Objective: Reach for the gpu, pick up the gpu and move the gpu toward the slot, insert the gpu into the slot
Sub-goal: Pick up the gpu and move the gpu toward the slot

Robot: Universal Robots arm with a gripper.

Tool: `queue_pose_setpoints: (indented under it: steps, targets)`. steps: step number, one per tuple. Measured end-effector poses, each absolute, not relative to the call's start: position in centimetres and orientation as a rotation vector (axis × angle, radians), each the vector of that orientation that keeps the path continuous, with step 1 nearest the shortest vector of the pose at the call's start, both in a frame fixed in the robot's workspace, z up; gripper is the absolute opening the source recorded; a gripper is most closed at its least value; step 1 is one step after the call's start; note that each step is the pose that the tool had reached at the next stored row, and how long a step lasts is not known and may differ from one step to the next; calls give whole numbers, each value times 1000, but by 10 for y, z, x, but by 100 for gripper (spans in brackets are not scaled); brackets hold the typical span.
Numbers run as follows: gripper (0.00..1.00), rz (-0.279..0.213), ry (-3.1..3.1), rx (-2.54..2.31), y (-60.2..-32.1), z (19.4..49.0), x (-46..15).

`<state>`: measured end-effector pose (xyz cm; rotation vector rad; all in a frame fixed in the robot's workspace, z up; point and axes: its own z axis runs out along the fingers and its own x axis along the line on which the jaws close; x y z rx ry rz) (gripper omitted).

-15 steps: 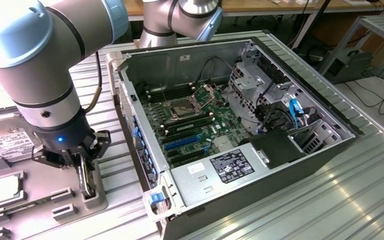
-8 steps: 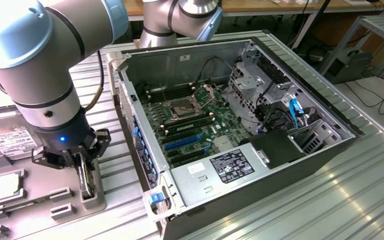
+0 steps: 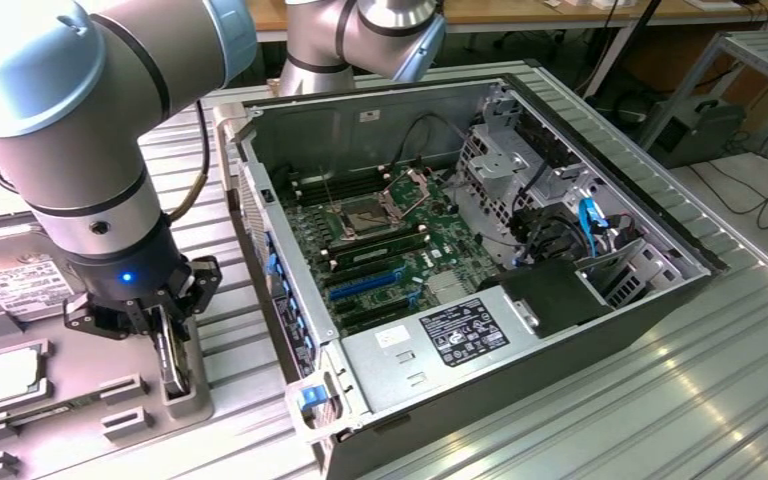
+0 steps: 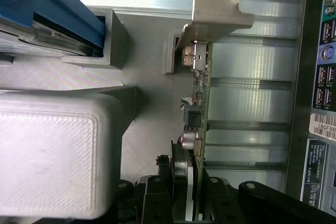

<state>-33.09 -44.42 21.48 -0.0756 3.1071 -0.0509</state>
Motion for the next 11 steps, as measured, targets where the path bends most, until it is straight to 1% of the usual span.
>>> queue_pose_setpoints:
  steps: [11]
  targets:
    - [29, -50, 3106, -107, -444, 215, -331]
